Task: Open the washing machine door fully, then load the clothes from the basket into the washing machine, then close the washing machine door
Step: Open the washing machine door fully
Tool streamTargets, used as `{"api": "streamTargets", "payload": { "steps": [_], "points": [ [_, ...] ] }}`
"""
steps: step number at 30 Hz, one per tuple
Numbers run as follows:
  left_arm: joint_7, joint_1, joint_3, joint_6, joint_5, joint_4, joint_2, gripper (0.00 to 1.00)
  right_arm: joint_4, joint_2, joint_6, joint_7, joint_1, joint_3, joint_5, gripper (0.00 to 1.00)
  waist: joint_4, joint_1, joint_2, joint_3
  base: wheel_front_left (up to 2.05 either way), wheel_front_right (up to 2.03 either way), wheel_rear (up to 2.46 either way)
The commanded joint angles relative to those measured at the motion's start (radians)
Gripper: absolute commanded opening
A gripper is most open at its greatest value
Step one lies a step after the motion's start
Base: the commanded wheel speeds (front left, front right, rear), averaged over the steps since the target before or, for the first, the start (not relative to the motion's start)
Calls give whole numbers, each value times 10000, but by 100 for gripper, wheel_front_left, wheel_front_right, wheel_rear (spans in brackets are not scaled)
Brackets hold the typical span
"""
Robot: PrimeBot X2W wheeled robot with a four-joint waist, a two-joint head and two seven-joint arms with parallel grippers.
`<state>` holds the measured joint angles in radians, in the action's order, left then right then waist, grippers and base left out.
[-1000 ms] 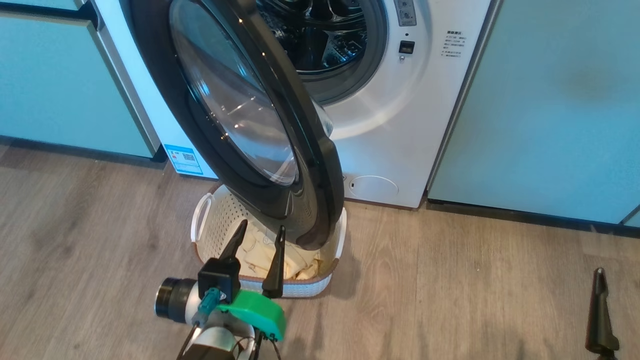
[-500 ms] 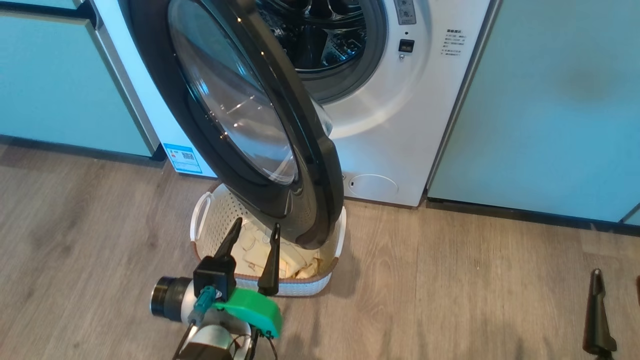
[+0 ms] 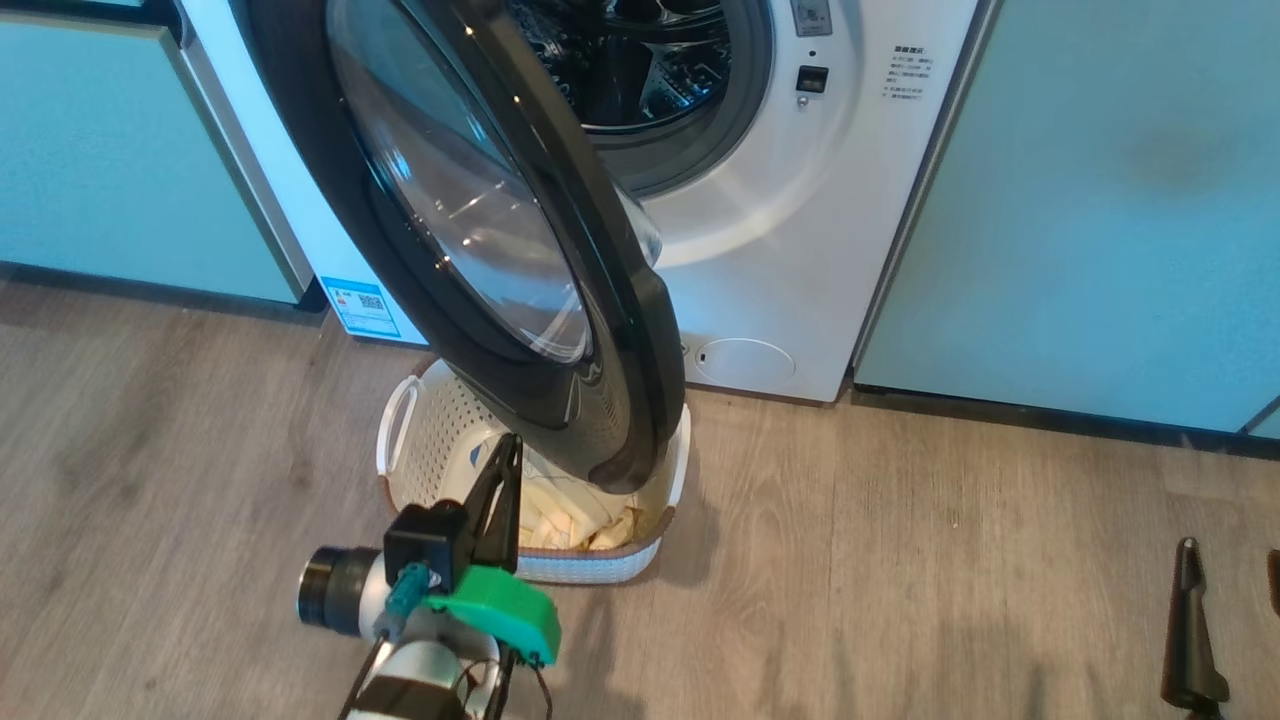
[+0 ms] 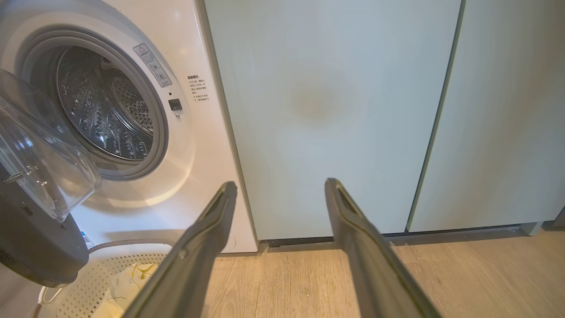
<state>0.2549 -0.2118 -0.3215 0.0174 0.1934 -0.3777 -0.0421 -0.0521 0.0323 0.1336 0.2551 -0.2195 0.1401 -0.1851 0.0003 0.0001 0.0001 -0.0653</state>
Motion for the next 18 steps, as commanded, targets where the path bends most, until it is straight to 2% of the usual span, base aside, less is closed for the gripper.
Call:
{"api": "streamTargets", "payload": {
  "steps": [1, 7, 18],
  "points": [
    [69, -562, 430, 7, -43, 310, -83, 0, -277, 180, -29, 66, 344, -219, -98, 100, -5, -1, -1, -5, 0, 0, 0],
    [69, -1041, 756, -363, -226, 1011, -108, 0, -225, 180, -29, 66, 401, -198, -92, 100, 21, -1, -1, -68, 0, 0, 0],
    [69, -2469, 1131, -900, -950, 3360, -303, 0, -144, 179, -29, 66, 419, -144, -92, 100, 10, -1, -1, 62, 0, 0, 0]
  ]
}}
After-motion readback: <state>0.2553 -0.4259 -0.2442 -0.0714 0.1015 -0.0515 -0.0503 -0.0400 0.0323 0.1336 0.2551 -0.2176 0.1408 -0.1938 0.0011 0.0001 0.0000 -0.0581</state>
